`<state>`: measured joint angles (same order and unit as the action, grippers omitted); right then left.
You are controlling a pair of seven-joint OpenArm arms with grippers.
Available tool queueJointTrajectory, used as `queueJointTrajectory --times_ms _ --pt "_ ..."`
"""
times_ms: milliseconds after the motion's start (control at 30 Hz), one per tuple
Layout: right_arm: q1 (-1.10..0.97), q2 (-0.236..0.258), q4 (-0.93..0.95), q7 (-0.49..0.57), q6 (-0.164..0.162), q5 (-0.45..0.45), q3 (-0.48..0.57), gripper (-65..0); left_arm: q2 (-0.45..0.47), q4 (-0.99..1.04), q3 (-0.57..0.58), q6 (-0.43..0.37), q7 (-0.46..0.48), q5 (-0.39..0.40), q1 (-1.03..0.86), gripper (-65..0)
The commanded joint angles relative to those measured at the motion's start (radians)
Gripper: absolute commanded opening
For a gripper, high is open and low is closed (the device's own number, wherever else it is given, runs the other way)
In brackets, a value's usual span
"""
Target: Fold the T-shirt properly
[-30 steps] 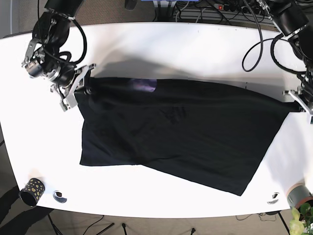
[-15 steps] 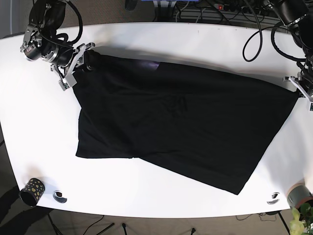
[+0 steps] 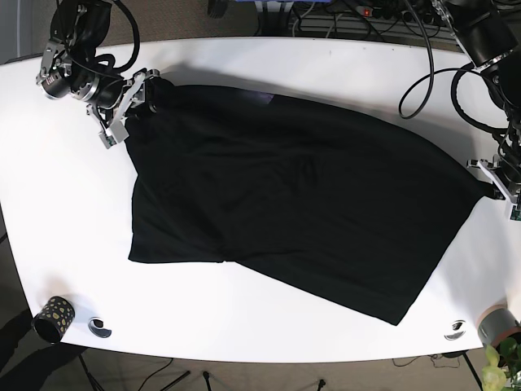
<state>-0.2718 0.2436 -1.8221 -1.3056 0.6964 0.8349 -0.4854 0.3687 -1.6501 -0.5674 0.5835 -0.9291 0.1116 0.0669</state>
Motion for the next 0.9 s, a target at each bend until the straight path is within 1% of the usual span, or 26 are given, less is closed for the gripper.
queueJointTrajectory --times_ms 0,100,133,233,367,433,533,600,633,700,767,867 --pt "0.018 0.02 -0.017 0.019 0.002 0.027 -0.006 -23.1 0.022 0.003 0.01 -0.006 0.022 0.009 0.026 -65.0" --pt "0.032 0.02 -0.015 0.019 0.002 0.025 -0.006 -16.3 0.022 0.027 0.011 -0.006 0.022 0.009 0.04 -65.0" --pt "0.042 0.015 -0.012 0.018 0.002 0.021 -0.006 -16.0 0.022 0.037 0.011 -0.006 0.022 0.009 0.049 -65.0" --pt "0.061 0.01 0.034 0.014 0.002 0.027 0.0 -17.4 0.022 0.066 0.011 -0.006 0.022 0.009 0.07 -65.0" --pt "0.09 -0.005 0.143 0.014 0.002 0.022 0.001 -23.1 0.023 0.09 0.011 -0.006 0.022 0.009 0.098 -65.0" --pt "0.099 -0.011 0.189 0.014 0.002 0.027 0.001 -28.5 0.023 0.116 0.011 -0.006 0.022 0.009 0.123 -65.0" --pt "0.099 -0.017 0.18 0.011 0.002 0.028 0.001 -36.1 0.023 0.149 0.013 -0.006 0.022 0.009 0.153 -65.0" --pt "0.095 -0.019 0.144 0.011 0.002 0.028 0.001 -45.0 0.023 0.176 0.022 -0.007 0.023 0.009 0.179 -65.0" --pt "0.093 -0.019 0.132 0.011 0.002 0.028 0.001 -48.4 0.023 0.187 0.031 -0.007 0.023 0.009 0.192 -65.0" --pt "0.09 -0.02 0.103 0.01 0.002 0.028 0.001 -57.9 0.023 0.225 0.054 -0.007 0.025 0.009 0.225 -65.0" --pt "0.072 -0.022 0.08 0.002 0.002 0.028 0.001 -64.4 0.023 0.262 0.068 -0.009 0.034 0.009 0.259 -65.0" --pt "0.045 -0.031 0.043 0.001 0.002 0.028 0.0 -65.0 0.023 0.325 0.094 -0.012 0.087 0.009 0.299 -65.0"
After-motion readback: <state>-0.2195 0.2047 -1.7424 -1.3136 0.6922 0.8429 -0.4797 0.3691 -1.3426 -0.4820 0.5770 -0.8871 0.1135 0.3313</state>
